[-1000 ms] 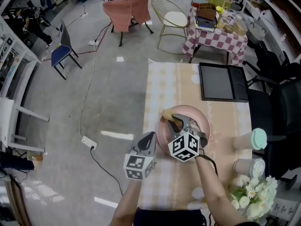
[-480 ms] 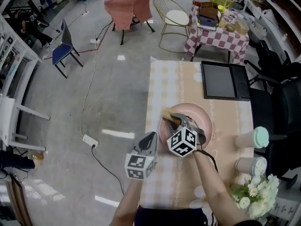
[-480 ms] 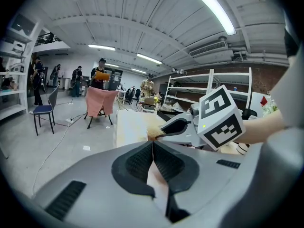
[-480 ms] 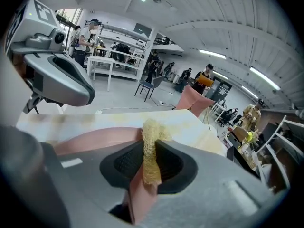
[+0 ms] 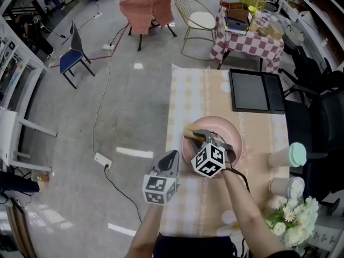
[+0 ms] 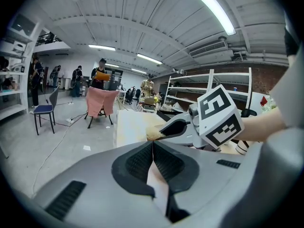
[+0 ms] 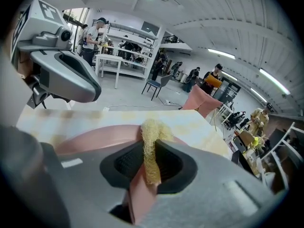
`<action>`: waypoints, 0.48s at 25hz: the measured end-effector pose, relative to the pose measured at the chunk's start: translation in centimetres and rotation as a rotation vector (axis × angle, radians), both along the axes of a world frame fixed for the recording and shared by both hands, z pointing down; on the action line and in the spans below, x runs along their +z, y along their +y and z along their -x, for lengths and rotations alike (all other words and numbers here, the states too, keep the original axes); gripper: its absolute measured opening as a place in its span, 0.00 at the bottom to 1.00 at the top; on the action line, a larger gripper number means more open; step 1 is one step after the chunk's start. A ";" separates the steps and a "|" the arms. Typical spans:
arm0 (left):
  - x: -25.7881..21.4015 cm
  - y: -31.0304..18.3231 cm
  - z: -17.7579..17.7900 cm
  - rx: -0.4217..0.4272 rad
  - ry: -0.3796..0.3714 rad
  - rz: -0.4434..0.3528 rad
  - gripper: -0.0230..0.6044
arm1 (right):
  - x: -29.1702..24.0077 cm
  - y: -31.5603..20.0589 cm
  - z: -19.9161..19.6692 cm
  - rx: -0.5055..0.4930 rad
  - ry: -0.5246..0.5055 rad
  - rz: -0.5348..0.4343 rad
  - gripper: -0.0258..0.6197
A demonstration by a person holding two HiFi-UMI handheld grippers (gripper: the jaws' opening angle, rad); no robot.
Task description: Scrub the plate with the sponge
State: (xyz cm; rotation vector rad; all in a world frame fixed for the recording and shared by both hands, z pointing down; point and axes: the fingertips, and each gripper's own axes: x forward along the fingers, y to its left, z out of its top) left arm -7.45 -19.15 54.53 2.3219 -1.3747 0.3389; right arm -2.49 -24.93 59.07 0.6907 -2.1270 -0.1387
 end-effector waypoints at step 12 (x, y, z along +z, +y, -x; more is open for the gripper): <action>-0.1 1.2 0.1 -0.004 0.000 0.000 0.05 | 0.8 2.6 0.3 -0.058 0.066 0.012 0.15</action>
